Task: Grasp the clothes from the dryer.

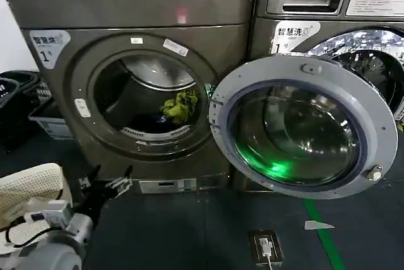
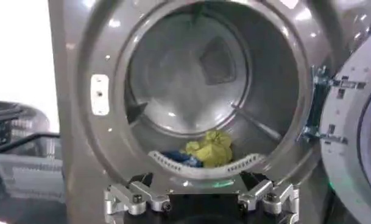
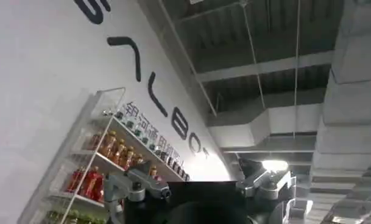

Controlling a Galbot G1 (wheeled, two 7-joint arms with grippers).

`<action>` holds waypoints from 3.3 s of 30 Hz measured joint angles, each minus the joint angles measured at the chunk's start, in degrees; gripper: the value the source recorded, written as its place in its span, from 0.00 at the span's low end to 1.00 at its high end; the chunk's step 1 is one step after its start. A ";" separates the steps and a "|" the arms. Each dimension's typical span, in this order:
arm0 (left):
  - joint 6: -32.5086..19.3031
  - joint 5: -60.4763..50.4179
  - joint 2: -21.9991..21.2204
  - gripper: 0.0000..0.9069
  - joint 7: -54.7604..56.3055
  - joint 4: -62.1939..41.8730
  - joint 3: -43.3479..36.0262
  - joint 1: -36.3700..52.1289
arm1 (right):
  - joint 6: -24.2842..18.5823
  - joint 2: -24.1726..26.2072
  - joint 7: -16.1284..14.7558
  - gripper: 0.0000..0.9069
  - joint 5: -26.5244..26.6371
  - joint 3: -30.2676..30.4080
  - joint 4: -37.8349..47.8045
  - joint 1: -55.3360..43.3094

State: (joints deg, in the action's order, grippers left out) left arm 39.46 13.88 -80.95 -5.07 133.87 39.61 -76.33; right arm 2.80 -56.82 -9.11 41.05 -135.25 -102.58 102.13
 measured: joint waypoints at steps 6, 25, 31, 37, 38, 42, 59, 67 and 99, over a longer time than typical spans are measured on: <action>-0.05 -0.07 -0.04 1.00 -0.10 0.02 0.09 0.05 | -0.02 0.01 -0.10 1.00 -0.15 0.31 -0.15 -0.25; -0.09 -0.22 -0.27 1.00 -0.31 -0.03 -0.18 0.16 | -0.18 -0.11 -0.17 1.00 -0.10 0.47 -0.78 -0.07; -0.91 0.23 0.21 1.00 -0.59 -0.40 -0.40 0.67 | -0.01 0.10 0.42 1.00 -0.16 0.39 -1.06 0.41; -3.35 0.74 1.28 1.00 -0.67 -2.92 -1.98 3.86 | 0.05 -0.10 0.54 1.00 -0.16 -0.54 -1.91 1.52; -3.91 0.65 1.36 1.00 -0.58 -3.69 -2.42 4.73 | 0.06 -0.12 0.55 1.00 -0.13 -0.75 -2.04 1.73; -6.26 0.52 1.45 1.00 0.08 -8.05 -4.48 8.95 | 0.14 -0.14 0.60 1.00 0.25 -1.80 -2.66 2.77; -13.96 -1.55 1.13 1.00 1.61 -40.40 -13.40 34.21 | 0.22 -2.51 0.58 1.00 1.80 -2.58 -6.22 3.72; -17.32 -3.25 -0.41 1.00 1.58 -55.38 -15.59 44.73 | 0.24 -2.20 0.49 1.00 1.95 -1.95 -6.42 3.04; -26.17 -15.63 0.21 1.00 -27.27 -108.24 -34.83 81.15 | 0.22 -0.13 0.20 1.00 1.63 0.65 -5.19 0.21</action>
State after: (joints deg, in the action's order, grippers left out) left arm 13.29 -1.75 -80.74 -32.34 25.63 4.78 4.82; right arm 3.03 -56.95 -8.91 42.69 -134.60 -107.77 102.34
